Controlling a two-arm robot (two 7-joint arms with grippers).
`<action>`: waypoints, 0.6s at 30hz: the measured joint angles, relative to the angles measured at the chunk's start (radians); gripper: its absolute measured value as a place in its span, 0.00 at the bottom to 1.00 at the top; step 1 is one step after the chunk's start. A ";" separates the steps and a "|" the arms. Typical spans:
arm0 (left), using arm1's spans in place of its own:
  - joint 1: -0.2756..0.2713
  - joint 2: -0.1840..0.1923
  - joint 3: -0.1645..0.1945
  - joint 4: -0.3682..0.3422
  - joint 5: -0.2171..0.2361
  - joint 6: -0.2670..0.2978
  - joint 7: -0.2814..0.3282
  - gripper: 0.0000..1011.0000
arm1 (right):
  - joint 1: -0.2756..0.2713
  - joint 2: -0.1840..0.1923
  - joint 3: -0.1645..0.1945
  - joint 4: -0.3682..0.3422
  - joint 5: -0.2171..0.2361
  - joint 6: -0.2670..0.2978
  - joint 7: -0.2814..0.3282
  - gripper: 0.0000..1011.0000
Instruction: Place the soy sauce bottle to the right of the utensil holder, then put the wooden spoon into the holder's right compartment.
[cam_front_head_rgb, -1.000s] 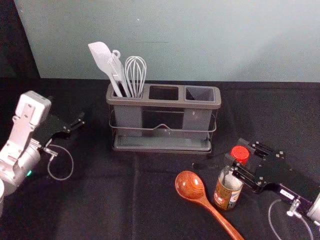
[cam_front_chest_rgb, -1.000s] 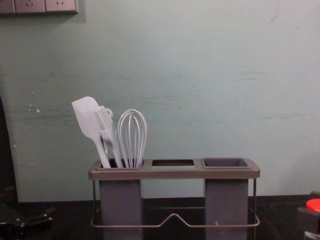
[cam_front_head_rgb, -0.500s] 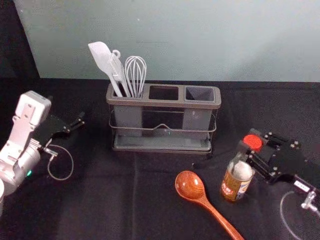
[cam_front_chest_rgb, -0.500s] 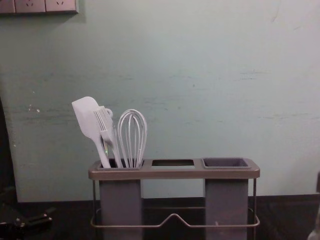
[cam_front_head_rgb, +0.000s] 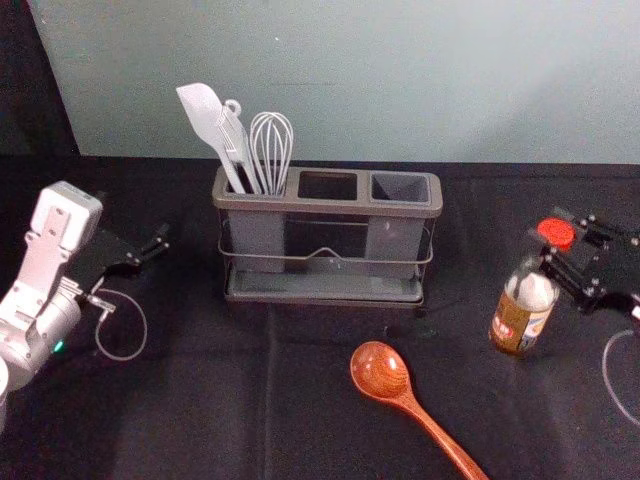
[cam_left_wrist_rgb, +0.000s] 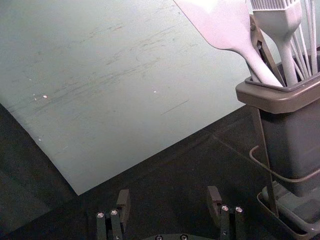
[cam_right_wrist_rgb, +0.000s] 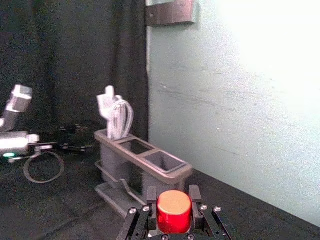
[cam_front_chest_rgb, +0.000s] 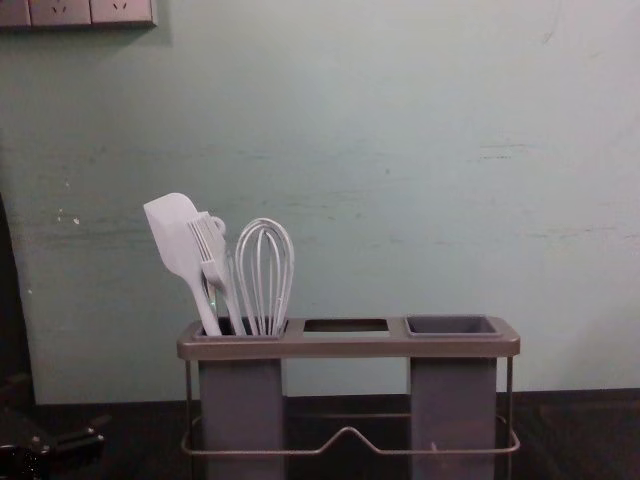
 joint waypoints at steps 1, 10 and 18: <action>0.000 0.000 0.000 0.000 0.000 0.000 0.000 0.99 | 0.009 -0.002 -0.002 0.006 -0.001 0.004 -0.002 0.38; 0.000 0.000 0.000 0.000 0.000 0.000 0.000 0.99 | 0.114 -0.049 -0.050 0.081 -0.015 0.056 -0.038 0.38; 0.000 0.000 0.000 0.000 0.000 0.000 0.000 0.99 | 0.221 -0.106 -0.117 0.161 -0.057 0.091 -0.071 0.38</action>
